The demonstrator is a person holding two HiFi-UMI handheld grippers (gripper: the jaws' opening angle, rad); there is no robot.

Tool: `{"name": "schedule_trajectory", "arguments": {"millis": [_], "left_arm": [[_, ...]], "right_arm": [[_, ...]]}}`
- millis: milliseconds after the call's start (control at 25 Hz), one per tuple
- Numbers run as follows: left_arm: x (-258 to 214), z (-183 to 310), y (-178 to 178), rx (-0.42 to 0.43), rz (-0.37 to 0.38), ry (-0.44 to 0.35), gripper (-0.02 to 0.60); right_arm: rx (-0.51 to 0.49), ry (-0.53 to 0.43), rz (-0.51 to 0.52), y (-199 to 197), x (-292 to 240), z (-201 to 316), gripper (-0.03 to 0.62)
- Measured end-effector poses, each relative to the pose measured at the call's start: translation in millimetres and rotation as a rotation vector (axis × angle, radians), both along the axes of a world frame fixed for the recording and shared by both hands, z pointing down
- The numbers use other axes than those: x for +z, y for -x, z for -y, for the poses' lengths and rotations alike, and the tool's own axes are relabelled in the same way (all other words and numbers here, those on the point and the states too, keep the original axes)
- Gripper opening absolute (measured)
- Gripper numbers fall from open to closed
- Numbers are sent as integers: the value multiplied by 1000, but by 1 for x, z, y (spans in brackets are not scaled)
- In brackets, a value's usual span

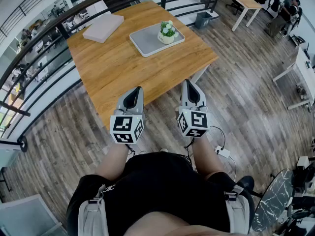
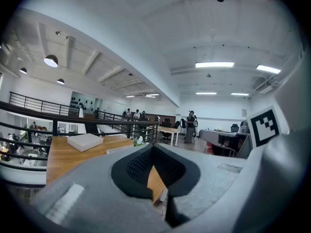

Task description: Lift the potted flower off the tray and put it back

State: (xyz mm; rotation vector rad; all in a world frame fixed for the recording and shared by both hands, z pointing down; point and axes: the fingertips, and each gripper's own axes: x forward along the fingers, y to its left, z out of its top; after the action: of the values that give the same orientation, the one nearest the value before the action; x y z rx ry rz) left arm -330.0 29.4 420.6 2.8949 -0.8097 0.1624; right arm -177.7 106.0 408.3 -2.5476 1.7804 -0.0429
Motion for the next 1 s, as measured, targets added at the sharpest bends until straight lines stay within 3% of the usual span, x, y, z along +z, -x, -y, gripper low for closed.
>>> {"name": "schedule_trajectory", "arguments": {"millis": [480, 1000], "left_arm": [[-8, -27, -10, -16, 17, -25, 12], [13, -71, -55, 0, 20, -10, 12]], "right_arm": [[-21, -41, 20, -10, -6, -27, -3], [-33, -20, 38, -48, 13, -69, -3]]}}
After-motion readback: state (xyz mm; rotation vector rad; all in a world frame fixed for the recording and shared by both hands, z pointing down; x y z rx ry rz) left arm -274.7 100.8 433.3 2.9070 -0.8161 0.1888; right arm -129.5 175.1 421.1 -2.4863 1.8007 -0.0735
